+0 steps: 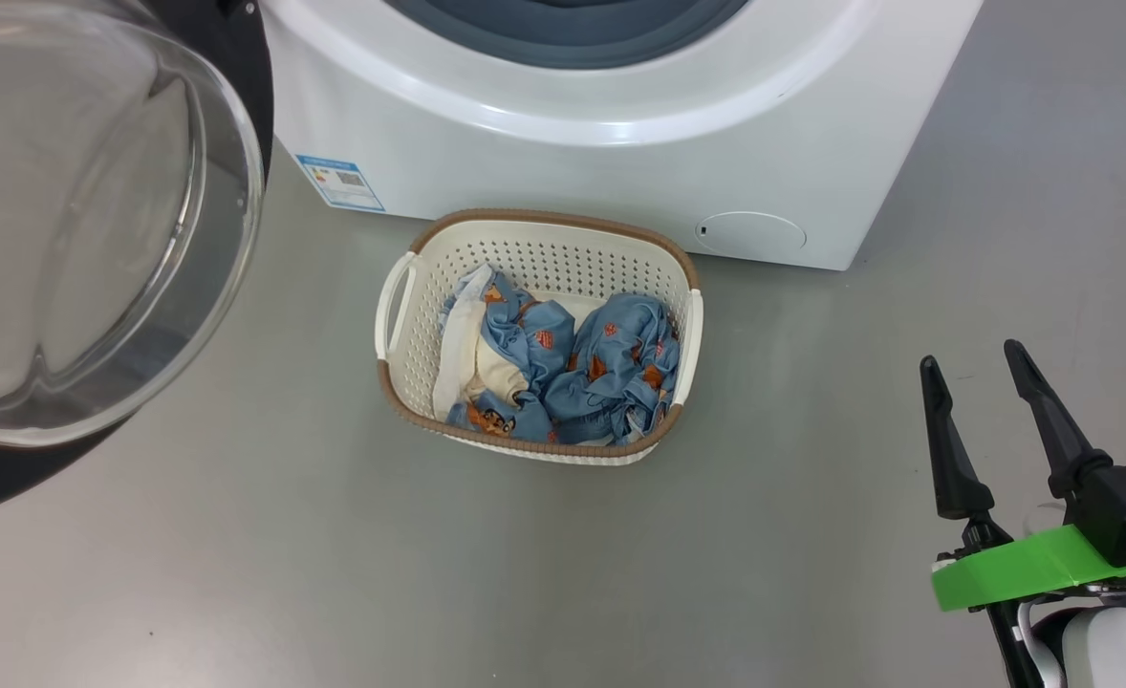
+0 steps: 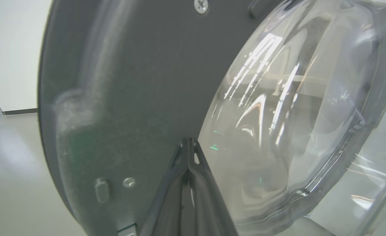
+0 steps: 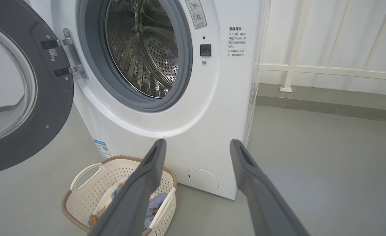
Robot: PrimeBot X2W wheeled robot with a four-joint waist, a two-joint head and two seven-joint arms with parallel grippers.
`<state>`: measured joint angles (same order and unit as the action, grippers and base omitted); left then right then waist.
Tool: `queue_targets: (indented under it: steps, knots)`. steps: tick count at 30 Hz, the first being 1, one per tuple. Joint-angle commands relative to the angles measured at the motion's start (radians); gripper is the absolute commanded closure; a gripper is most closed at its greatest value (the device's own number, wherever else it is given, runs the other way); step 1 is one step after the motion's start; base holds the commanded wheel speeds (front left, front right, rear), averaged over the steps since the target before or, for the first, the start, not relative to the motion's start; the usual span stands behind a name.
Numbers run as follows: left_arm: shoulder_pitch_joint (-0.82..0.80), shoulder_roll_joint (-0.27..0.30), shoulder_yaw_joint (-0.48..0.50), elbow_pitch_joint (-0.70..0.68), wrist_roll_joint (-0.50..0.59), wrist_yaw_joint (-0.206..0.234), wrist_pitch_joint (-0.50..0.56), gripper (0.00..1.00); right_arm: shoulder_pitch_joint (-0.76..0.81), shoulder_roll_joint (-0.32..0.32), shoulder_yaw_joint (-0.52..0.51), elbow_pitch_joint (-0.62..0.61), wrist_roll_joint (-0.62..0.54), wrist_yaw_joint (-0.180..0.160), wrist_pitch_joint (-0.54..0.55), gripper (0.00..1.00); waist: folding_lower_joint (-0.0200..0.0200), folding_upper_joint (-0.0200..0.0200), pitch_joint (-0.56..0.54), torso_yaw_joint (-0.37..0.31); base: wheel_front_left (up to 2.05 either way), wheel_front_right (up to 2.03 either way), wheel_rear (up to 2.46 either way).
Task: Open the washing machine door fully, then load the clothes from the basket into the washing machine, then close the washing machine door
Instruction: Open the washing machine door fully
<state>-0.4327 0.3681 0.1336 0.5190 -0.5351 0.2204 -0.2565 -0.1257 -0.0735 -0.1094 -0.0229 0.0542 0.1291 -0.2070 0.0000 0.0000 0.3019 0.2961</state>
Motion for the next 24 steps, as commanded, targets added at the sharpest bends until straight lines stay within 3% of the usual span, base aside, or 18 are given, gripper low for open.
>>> queue_targets:
  steps: [1, 15, 24]
  knots:
    - [-0.036, 0.077, 0.057, 0.000, 0.015, -0.005, -0.005, 1.00, -0.020, -0.005, 0.026, -0.020, -0.006, 0.002, -0.005, 0.00, 0.0000, 0.0000, -0.002, 0.000, 0.00, 0.00, 0.00]
    - [0.008, 0.002, 0.130, -0.002, 0.111, -0.057, -0.005, 1.00, -0.010, 0.001, 0.026, -0.002, -0.004, 0.002, -0.014, 0.00, 0.0000, 0.0000, -0.034, -0.001, 0.00, 0.00, 0.00]
    - [0.196, -0.112, 0.135, -0.219, 0.222, -0.053, -0.005, 1.00, 0.041, 0.012, 0.011, 0.010, 0.001, 0.002, -0.024, 0.00, 0.0000, 0.0000, -0.111, -0.007, 0.00, 0.00, 0.00]
